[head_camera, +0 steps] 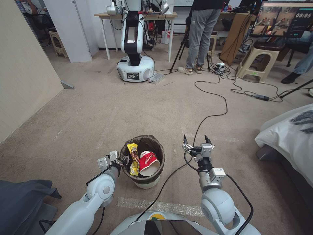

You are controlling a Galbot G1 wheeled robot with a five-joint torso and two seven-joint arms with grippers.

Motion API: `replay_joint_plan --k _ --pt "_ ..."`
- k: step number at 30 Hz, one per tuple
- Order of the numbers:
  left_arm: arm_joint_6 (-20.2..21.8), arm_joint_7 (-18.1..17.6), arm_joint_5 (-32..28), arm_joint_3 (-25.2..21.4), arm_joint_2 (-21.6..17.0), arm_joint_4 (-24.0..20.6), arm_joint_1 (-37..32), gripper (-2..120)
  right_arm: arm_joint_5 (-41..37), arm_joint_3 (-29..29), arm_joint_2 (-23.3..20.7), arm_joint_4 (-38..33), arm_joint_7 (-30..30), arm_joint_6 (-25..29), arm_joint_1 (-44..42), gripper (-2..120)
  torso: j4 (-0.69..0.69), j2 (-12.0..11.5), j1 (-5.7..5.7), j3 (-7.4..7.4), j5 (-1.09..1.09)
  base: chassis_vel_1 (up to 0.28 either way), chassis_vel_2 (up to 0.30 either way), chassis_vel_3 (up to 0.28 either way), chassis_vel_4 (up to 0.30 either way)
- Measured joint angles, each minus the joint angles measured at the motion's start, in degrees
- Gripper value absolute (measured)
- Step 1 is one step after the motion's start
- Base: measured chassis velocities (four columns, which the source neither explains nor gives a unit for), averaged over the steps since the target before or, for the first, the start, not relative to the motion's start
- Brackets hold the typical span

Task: Pick up the trash bin, then pick up the garbage from the floor and place it into the trash bin.

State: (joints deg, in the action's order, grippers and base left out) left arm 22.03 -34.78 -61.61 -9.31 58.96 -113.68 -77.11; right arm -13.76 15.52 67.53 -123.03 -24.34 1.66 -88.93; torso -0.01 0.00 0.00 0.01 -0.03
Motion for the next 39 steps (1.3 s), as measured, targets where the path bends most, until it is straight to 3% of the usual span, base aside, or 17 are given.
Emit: replay_joint_plan --k 5,7,11,15,20,24,29,34,36,38,39 --pt "-1.12 1.79 0.93 0.15 0.06 -0.94 0.03 67 0.04 -0.02 0.66 0.29 0.01 0.11 0.03 100 0.0 -0.02 0.01 0.03 -0.05 0.0 0.0 0.0 0.0" --pt "-1.2 1.9 0.98 0.15 0.06 -1.02 0.01 69 0.05 -0.03 0.72 0.3 0.01 0.11 0.03 100 0.0 -0.02 0.01 0.03 -0.05 0.0 0.0 0.0 0.0" --pt "-2.36 3.23 2.19 0.1 0.11 -2.13 -0.01 91 0.19 -0.09 1.36 0.41 0.01 0.14 -0.04 100 -0.01 -0.03 0.01 0.04 -0.08 0.0 0.0 0.0 0.0" --pt "-3.39 4.48 4.46 -0.71 0.06 -3.74 -0.46 99 0.34 -0.01 1.92 0.5 0.02 0.3 -0.21 100 -0.02 -0.03 0.01 0.01 0.02 0.0 0.0 0.0 0.0" --pt "-4.35 5.6 7.57 -1.52 -0.17 -5.37 -1.34 100 0.6 0.2 2.46 0.58 0.03 0.55 -0.43 100 -0.01 -0.02 0.01 0.0 0.01 0.0 0.0 0.0 0.0" --pt "-5.98 7.58 15.15 -2.93 -0.42 -6.48 -2.71 100 1.06 0.46 3.03 0.74 0.13 0.85 -0.72 100 -0.01 -0.02 0.01 0.0 0.02 0.0 0.0 0.0 0.0" --pt "-6.83 8.34 19.22 -3.89 -0.44 -7.56 -3.8 100 1.45 0.71 3.43 0.76 0.28 1.12 -0.94 100 0.0 -0.02 0.01 0.0 0.02 0.0 0.0 0.0 0.0" --pt "-11.29 9.29 32.87 -6.19 0.71 -10.11 -7.07 100 2.71 2.95 4.54 0.62 0.58 2.16 -1.74 100 0.01 -0.01 0.01 -0.01 0.03 0.0 0.0 0.0 0.0" --pt "-12.25 9.21 34.83 -6.55 1.03 -10.38 -7.58 100 3.13 3.91 4.83 0.51 0.58 2.35 -2.07 100 0.01 -0.01 0.01 -0.01 0.02 0.0 0.0 0.0 0.0" --pt "-16.47 9.32 42.35 -8.66 2.08 -10.22 -9.3 100 3.85 5.97 5.42 0.41 0.6 2.92 -2.37 100 -0.01 -0.01 0.01 -0.01 0.03 0.0 0.0 0.0 0.0" --pt "-16.47 9.32 42.35 -8.66 2.08 -10.22 -9.3 100 3.85 5.97 5.42 0.41 0.6 2.92 -2.37 100 -0.01 -0.01 0.01 -0.01 0.03 0.0 0.0 0.0 0.0"
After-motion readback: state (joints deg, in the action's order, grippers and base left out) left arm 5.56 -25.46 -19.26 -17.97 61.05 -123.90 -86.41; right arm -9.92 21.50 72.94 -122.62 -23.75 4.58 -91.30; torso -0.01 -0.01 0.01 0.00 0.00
